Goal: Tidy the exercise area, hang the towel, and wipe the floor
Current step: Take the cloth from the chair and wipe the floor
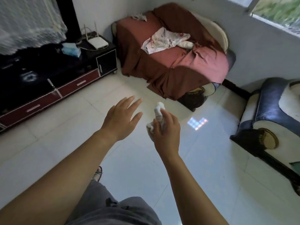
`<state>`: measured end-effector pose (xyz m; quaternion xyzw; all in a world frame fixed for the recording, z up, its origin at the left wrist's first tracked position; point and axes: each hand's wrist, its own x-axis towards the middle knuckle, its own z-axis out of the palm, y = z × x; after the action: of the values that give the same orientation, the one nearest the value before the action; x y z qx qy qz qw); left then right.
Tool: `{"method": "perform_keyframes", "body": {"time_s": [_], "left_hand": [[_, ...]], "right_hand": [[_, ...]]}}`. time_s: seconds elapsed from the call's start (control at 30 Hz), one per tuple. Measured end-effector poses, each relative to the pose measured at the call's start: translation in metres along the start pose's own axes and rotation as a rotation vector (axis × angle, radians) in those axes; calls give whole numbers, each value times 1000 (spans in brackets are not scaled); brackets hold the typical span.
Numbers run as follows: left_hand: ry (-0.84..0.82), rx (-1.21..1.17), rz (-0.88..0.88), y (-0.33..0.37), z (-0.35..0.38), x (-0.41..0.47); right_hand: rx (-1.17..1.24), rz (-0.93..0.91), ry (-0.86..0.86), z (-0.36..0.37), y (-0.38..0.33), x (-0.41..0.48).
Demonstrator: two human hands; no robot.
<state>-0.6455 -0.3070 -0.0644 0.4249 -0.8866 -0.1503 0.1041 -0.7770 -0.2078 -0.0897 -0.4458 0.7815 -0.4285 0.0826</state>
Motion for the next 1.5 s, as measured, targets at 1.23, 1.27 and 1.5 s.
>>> {"method": "perform_keyframes", "body": {"time_s": [1.23, 1.27, 1.5], "left_hand": [[495, 19, -400, -325, -243, -185], [503, 18, -427, -337, -247, -192], [569, -2, -634, -423, -260, -239]], "right_hand": [[229, -615, -302, 235, -367, -53], [236, -629, -325, 247, -377, -57], [284, -728, -539, 340, -437, -81]]}}
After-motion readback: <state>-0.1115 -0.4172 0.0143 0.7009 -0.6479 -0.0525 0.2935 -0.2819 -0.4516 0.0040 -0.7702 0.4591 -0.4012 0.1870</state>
